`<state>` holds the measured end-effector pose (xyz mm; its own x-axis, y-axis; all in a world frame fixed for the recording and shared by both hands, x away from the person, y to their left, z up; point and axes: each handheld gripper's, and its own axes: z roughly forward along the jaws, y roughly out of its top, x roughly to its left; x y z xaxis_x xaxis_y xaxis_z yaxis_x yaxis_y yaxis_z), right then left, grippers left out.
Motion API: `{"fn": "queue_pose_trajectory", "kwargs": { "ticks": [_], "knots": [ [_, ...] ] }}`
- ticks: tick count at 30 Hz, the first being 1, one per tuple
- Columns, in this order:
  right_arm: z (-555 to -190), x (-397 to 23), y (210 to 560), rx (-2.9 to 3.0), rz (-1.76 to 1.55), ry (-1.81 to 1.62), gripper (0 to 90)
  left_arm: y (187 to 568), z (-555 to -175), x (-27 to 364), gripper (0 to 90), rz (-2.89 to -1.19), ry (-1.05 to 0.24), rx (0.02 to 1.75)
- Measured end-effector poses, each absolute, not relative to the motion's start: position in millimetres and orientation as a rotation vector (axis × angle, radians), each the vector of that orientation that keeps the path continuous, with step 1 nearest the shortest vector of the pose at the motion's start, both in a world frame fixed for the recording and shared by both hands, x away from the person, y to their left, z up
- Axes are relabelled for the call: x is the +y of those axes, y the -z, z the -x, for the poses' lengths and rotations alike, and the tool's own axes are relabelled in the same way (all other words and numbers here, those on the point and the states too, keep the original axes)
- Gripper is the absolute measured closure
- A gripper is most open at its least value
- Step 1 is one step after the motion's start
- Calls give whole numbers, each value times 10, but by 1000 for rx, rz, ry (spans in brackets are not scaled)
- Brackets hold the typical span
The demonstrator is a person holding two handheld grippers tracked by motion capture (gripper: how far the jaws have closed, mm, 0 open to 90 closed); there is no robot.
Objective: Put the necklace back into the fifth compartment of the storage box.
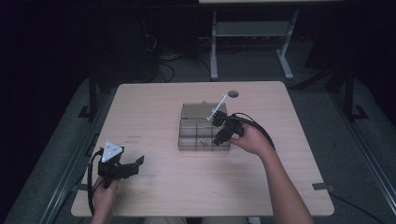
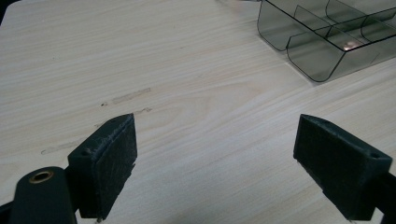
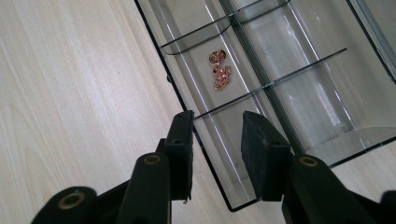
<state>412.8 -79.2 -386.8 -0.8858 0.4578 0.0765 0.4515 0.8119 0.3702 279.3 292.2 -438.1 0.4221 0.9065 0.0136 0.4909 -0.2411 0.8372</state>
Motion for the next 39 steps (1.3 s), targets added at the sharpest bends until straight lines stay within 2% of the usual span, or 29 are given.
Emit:
{"fn": "queue_pose_trajectory", "kwargs": {
  "ticks": [39],
  "knots": [
    [-3847,-1206,3798,2930,-790,-660,504,4379,-2766,2875,131,-1894,-659,1184]
  ]
}}
